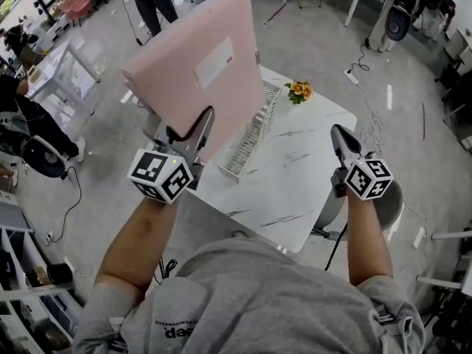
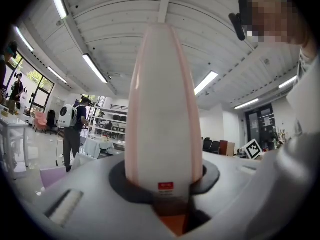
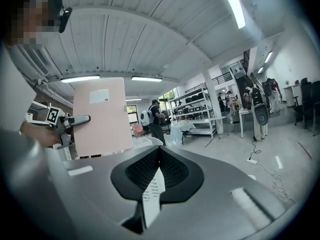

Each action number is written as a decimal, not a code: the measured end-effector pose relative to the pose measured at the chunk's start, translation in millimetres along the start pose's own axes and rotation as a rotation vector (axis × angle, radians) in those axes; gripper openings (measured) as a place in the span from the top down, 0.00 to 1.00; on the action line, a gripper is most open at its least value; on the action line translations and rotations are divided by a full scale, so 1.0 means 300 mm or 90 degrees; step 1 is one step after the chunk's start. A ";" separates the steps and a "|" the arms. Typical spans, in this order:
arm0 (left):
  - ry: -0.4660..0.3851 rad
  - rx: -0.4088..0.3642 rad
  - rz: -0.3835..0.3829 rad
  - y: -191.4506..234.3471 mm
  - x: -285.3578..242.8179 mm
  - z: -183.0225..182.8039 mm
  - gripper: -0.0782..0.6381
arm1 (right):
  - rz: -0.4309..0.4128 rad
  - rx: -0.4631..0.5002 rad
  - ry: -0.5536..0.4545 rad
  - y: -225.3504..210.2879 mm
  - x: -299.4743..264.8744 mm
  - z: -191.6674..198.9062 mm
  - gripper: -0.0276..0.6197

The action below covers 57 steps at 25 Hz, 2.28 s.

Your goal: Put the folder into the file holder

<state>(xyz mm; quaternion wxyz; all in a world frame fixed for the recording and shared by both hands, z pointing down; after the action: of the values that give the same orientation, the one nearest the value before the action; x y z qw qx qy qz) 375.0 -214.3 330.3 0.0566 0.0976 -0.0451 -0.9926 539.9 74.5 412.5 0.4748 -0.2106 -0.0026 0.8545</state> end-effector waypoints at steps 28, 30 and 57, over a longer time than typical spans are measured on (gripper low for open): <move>-0.004 -0.024 -0.005 -0.028 -0.252 0.339 0.63 | 0.038 -0.045 0.083 -0.176 -0.018 0.254 0.95; -0.002 -0.027 -0.003 -0.032 -0.256 0.375 0.62 | 0.040 -0.046 0.090 -0.183 -0.015 0.275 0.95; 0.164 -0.059 0.031 -0.049 -0.331 0.759 0.47 | 0.019 -0.064 0.111 -0.181 -0.063 0.367 0.95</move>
<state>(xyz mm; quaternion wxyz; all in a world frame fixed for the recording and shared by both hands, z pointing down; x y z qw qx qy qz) 425.1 -169.8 570.0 0.0903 0.2204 0.0059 -0.9712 552.8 110.5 530.6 0.4490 -0.3080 -0.0010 0.8387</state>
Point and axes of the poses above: the fingertips, and each gripper's own axes: x backward along the fingers, y to its left, z out of its underside, the point moved 1 cm from there along x, backward along the fingers, and after that the axes turned 14 degrees about y, right-handed, at the moved point
